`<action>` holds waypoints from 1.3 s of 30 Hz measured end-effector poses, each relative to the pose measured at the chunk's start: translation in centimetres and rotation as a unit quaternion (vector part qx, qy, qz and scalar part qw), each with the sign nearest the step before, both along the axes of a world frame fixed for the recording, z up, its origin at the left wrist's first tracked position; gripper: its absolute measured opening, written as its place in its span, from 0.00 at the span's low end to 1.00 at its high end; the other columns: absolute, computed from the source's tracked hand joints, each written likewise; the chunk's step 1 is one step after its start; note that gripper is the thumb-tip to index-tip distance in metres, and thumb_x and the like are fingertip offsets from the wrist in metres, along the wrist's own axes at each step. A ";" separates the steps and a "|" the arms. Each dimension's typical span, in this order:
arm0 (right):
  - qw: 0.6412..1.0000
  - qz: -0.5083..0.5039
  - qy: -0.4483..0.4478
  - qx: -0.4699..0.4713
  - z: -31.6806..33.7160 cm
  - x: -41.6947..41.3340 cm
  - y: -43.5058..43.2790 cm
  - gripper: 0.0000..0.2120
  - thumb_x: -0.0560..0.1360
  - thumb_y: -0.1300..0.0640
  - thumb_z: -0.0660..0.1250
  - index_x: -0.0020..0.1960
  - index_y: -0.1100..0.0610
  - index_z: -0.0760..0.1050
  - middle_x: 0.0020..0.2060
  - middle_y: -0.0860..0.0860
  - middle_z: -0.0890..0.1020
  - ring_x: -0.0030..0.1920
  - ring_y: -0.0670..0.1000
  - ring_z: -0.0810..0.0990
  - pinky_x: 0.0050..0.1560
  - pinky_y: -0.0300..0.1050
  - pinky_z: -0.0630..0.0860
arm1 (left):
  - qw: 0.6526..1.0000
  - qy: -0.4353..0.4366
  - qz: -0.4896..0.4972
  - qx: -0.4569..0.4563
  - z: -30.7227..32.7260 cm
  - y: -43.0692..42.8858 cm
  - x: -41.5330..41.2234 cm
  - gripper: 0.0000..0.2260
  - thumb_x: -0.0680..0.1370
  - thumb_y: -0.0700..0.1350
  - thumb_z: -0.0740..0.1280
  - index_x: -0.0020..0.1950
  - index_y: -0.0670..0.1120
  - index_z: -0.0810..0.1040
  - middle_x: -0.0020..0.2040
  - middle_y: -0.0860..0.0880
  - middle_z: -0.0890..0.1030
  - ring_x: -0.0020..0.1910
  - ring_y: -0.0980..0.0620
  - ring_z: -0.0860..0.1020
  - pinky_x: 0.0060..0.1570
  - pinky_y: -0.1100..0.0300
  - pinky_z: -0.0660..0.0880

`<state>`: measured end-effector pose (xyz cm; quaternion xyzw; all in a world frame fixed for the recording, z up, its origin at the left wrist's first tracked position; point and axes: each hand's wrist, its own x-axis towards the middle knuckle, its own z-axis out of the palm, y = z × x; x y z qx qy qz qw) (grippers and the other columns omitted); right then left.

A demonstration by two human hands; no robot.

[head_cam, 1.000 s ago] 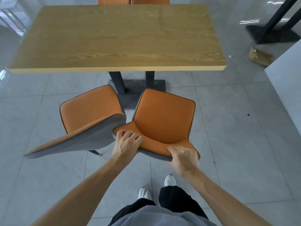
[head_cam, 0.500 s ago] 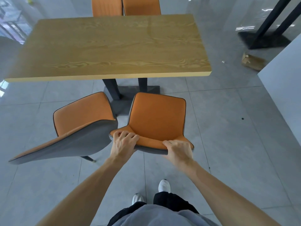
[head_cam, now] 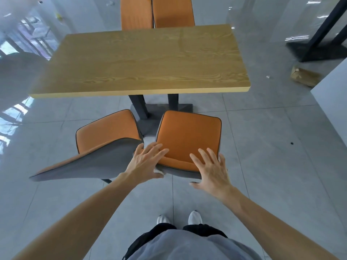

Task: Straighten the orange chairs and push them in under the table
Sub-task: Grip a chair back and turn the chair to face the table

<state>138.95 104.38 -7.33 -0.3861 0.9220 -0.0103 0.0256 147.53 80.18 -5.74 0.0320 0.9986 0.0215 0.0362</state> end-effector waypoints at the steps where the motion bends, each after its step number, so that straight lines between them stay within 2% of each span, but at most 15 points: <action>1: 1.000 -0.004 -0.011 0.009 -0.1 0.1 -0.1 0.48 0.49 0.34 0.77 0.64 0.51 0.70 0.59 0.57 0.78 0.59 0.63 0.76 0.54 0.67 0.74 | 1.000 -0.007 0.015 0.006 -0.3 -0.5 0.1 0.43 0.59 0.61 0.77 0.69 0.49 0.66 0.68 0.44 0.73 0.68 0.40 0.69 0.64 0.34 0.65; 3: 0.999 -0.011 -0.033 0.010 -0.2 0.2 -0.5 0.42 0.50 0.38 0.79 0.59 0.53 0.75 0.50 0.54 0.82 0.49 0.58 0.81 0.45 0.57 0.80 | 0.998 -0.025 0.055 0.036 -0.8 -1.1 0.1 0.38 0.61 0.60 0.77 0.66 0.49 0.69 0.65 0.45 0.75 0.66 0.41 0.71 0.66 0.39 0.64; 4: 0.999 -0.011 -0.037 0.003 -0.2 0.2 -0.6 0.35 0.49 0.41 0.81 0.53 0.53 0.79 0.42 0.51 0.84 0.39 0.54 0.83 0.37 0.49 0.81 | 0.996 -0.031 0.073 0.050 -1.0 -1.2 0.1 0.32 0.63 0.58 0.77 0.63 0.49 0.73 0.61 0.47 0.78 0.63 0.43 0.73 0.66 0.43 0.64; 6: 1.000 0.004 -0.023 -0.019 -0.2 0.0 -0.7 0.24 0.46 0.49 0.82 0.39 0.53 0.80 0.26 0.46 0.80 0.24 0.50 0.77 0.22 0.38 0.71 | 0.993 -0.028 0.095 0.071 -1.2 -1.0 -0.1 0.21 0.65 0.55 0.76 0.55 0.50 0.78 0.52 0.50 0.83 0.56 0.45 0.78 0.62 0.49 0.66; 8: 0.999 0.031 -0.006 -0.034 -0.4 -0.5 -0.6 0.19 0.46 0.52 0.81 0.33 0.52 0.78 0.20 0.47 0.76 0.20 0.50 0.74 0.19 0.36 0.65 | 0.989 -0.018 0.111 0.091 -1.3 -0.8 0.0 0.17 0.65 0.52 0.77 0.50 0.49 0.80 0.46 0.50 0.84 0.51 0.44 0.79 0.59 0.49 0.69; 12: 0.997 0.054 -0.003 -0.047 -1.2 -1.4 -0.1 0.16 0.49 0.54 0.80 0.33 0.51 0.79 0.21 0.47 0.77 0.20 0.50 0.75 0.19 0.36 0.66 | 0.986 0.004 0.127 0.108 -1.9 -0.4 0.1 0.15 0.63 0.50 0.79 0.46 0.48 0.81 0.42 0.49 0.84 0.47 0.43 0.80 0.56 0.48 0.70; 19: 0.994 0.080 -0.035 -0.067 -1.1 -5.0 0.8 0.16 0.51 0.51 0.79 0.36 0.52 0.79 0.24 0.46 0.79 0.24 0.51 0.77 0.21 0.38 0.70 | 0.981 -0.011 0.174 0.088 -2.5 1.3 -1.2 0.13 0.63 0.49 0.79 0.40 0.47 0.78 0.37 0.49 0.82 0.43 0.45 0.79 0.53 0.49 0.69; 23: 0.991 0.094 -0.056 -0.082 -1.2 -7.5 1.0 0.11 0.56 0.52 0.77 0.35 0.52 0.77 0.24 0.47 0.78 0.24 0.52 0.76 0.22 0.39 0.72 | 0.977 -0.011 0.198 0.080 -2.9 2.2 -2.5 0.10 0.66 0.48 0.77 0.42 0.48 0.78 0.39 0.51 0.82 0.44 0.47 0.78 0.54 0.51 0.68; 26: 0.991 0.090 -0.065 -0.077 -1.7 -9.3 1.6 0.08 0.60 0.52 0.75 0.35 0.50 0.77 0.25 0.47 0.78 0.25 0.51 0.76 0.22 0.43 0.73 | 0.976 -0.008 0.205 0.073 -2.9 3.3 -3.6 0.12 0.68 0.52 0.75 0.45 0.49 0.78 0.42 0.51 0.82 0.47 0.48 0.78 0.55 0.51 0.67; 33: 0.995 0.074 -0.058 -0.041 -2.4 -11.8 2.9 0.11 0.61 0.49 0.75 0.39 0.49 0.77 0.29 0.46 0.80 0.28 0.50 0.78 0.25 0.44 0.75 | 0.975 -0.014 0.212 0.066 -2.6 5.3 -5.4 0.14 0.67 0.52 0.76 0.46 0.47 0.78 0.44 0.49 0.82 0.48 0.45 0.78 0.56 0.47 0.67; 39: 0.996 0.074 -0.041 -0.042 -1.7 -11.1 2.8 0.13 0.60 0.48 0.77 0.37 0.50 0.76 0.28 0.47 0.80 0.27 0.51 0.77 0.24 0.43 0.75 | 0.974 -0.012 0.213 0.070 -2.2 5.4 -5.2 0.11 0.70 0.49 0.74 0.48 0.47 0.78 0.46 0.48 0.83 0.49 0.44 0.77 0.56 0.46 0.67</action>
